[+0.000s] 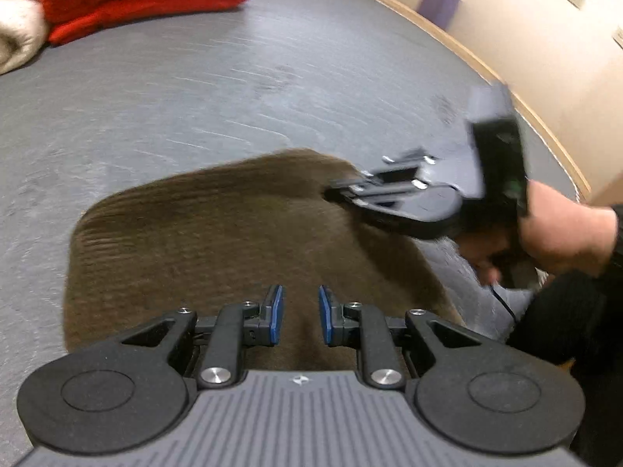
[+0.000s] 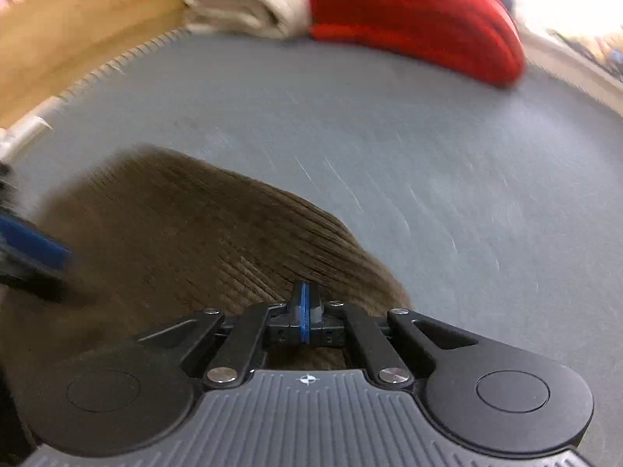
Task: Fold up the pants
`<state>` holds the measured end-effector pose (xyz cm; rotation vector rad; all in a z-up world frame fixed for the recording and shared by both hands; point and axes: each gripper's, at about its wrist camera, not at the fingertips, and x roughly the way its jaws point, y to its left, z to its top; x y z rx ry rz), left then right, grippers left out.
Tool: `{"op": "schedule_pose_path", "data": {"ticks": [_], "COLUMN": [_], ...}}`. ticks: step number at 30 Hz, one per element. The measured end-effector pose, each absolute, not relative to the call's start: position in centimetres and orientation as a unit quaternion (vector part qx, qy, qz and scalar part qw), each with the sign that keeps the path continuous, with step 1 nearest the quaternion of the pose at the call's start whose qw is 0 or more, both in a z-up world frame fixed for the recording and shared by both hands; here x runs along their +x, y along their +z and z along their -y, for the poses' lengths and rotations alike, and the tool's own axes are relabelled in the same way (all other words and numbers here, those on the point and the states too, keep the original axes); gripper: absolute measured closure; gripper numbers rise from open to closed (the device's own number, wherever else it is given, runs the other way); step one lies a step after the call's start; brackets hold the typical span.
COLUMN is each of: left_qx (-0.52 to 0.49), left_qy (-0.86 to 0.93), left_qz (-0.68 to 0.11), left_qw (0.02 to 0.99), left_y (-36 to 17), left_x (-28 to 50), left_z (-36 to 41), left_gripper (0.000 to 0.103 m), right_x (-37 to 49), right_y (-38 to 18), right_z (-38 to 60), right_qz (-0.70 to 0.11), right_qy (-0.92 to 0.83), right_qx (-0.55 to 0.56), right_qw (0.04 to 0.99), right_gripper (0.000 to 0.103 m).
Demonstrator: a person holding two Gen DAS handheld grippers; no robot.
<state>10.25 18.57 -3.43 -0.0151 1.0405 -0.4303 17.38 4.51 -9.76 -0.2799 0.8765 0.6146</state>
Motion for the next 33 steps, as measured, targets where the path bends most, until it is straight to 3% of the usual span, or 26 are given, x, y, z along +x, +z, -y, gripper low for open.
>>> {"op": "schedule_pose_path", "data": {"ticks": [6, 7, 9, 12, 14, 17, 22, 25, 27, 33], "left_qx": [0.014, 0.016, 0.028, 0.115, 0.138, 0.061, -0.048, -0.075, -0.071, -0.146], "left_qy": [-0.273, -0.289, -0.307, -0.319, -0.326, -0.305, -0.149, -0.05, -0.006, -0.003], "left_qz": [-0.498, -0.505, -0.533, -0.582, -0.571, -0.552, -0.499, -0.522, -0.569, -0.547], "left_qw": [0.823, 0.813, 0.787, 0.739, 0.741, 0.774, 0.852, 0.848, 0.82, 0.824], "left_y": [-4.2, -4.6, -5.8, -8.9, -8.8, -6.9, -4.5, -5.7, -8.0, -7.4], "left_x": [9.1, 8.9, 8.5, 6.9, 6.4, 7.7, 10.2, 10.8, 11.1, 11.2], "left_z": [-15.8, -15.3, -14.3, -12.0, -11.7, -14.6, -23.2, -28.0, -29.8, -32.1], "left_gripper": [0.082, 0.082, 0.082, 0.082, 0.081, 0.08, 0.08, 0.08, 0.088, 0.087], "right_x": [17.1, 17.2, 16.6, 14.9, 14.0, 12.4, 11.4, 9.1, 7.1, 8.5], "right_y": [-6.6, -6.0, -5.0, -4.7, -6.0, -8.4, -6.0, -7.4, -8.7, -7.5], "right_z": [-4.5, -4.0, -3.1, -2.5, -2.5, -2.0, -0.1, 0.1, 0.3, 1.7], "right_qz": [-0.431, -0.44, -0.451, -0.467, -0.519, -0.527, -0.501, -0.529, -0.522, -0.529], "right_qy": [0.273, 0.28, 0.308, 0.344, 0.358, 0.346, 0.393, 0.449, 0.465, 0.463], "right_qx": [-0.101, -0.076, -0.048, -0.075, -0.097, -0.152, -0.058, -0.113, -0.169, -0.11], "right_qw": [0.854, 0.85, 0.836, 0.811, 0.771, 0.761, 0.769, 0.711, 0.694, 0.702], "right_gripper": [0.103, 0.098, 0.098, 0.096, 0.088, 0.088, 0.085, 0.085, 0.084, 0.085]}}
